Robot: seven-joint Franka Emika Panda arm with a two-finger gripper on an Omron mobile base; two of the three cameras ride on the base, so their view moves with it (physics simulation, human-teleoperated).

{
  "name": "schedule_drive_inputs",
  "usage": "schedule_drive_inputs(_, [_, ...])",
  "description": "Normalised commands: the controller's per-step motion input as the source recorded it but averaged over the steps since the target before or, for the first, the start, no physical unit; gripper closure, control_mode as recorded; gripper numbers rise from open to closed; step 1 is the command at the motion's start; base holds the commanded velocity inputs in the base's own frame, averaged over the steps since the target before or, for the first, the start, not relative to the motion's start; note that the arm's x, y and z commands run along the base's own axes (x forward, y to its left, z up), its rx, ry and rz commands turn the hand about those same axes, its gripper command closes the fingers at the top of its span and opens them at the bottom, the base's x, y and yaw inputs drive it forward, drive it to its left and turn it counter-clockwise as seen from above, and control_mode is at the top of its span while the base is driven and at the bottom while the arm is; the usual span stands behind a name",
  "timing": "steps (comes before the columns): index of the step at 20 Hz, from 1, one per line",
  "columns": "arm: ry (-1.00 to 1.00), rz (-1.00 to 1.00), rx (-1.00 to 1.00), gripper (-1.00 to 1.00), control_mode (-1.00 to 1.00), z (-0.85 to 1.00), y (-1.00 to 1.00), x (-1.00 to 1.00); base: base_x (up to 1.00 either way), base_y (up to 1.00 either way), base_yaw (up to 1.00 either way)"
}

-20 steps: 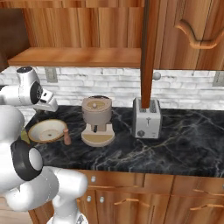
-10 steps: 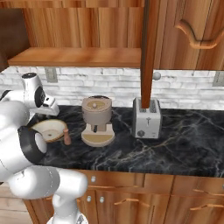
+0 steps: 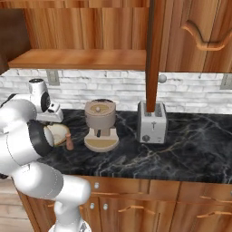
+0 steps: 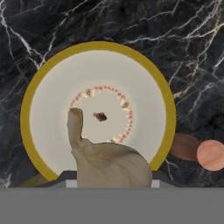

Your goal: Retrieve the bottle and the shaker from the cabinet and place them next to the mixing bowl on the counter. Then add garlic from the fridge to the mixing bowl.

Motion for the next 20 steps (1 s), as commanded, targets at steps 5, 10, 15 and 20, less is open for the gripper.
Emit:
schedule_drive_inputs(5, [0.02, 0.0, 0.0, 1.0, -1.0, -0.37, 0.01, 0.08, 0.0, 0.0, 0.0])
schedule_drive_inputs(10, [0.04, 0.0, 0.0, 1.0, -1.0, -0.37, 0.07, 0.12, 0.0, 0.0, 0.0])
schedule_drive_inputs(15, [0.04, 0.0, -0.02, 1.0, -1.0, -0.34, 0.16, 0.14, 0.0, 0.0, 0.0])
schedule_drive_inputs(20, [0.04, 0.0, -0.04, 1.0, -1.0, -0.17, 0.13, 0.26, 0.0, 0.0, 0.0])
